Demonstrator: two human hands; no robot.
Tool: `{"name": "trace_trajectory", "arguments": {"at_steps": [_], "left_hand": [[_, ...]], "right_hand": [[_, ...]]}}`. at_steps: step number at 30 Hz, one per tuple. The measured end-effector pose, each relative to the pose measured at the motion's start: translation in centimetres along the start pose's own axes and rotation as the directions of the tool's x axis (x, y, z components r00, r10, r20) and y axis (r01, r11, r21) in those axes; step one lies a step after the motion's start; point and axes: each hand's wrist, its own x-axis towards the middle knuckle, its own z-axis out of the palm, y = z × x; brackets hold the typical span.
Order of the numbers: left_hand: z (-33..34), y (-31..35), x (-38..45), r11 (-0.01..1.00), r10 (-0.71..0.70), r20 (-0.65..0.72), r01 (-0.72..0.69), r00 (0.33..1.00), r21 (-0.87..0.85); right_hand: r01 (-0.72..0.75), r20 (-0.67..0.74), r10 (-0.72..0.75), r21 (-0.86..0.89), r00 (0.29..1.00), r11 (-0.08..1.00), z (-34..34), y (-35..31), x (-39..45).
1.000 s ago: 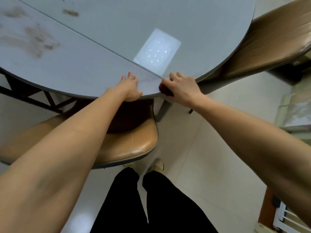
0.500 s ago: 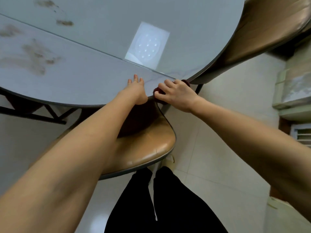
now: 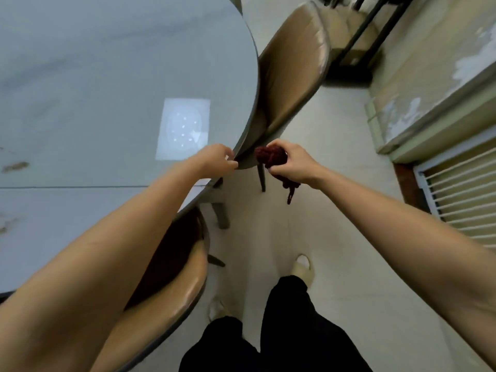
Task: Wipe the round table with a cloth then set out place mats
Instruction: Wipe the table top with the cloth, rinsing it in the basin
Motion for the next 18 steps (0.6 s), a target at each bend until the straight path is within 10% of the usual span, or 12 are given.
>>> {"name": "trace_trajectory", "arguments": {"at_steps": [7,18], "left_hand": [[-1.6,17.7,6.8,0.918,0.163,0.011,-0.147,0.987,-0.369],[-3.6,41.9,21.6,0.780,0.231,-0.015,-0.194,0.973,-0.595]], "right_hand": [[-0.127,-0.015,0.168,0.595,0.986,0.794,-13.5,7.0,0.6],[-0.097,-0.028,0.189,0.778,0.982,0.621,-36.7,18.6,5.7]]}}
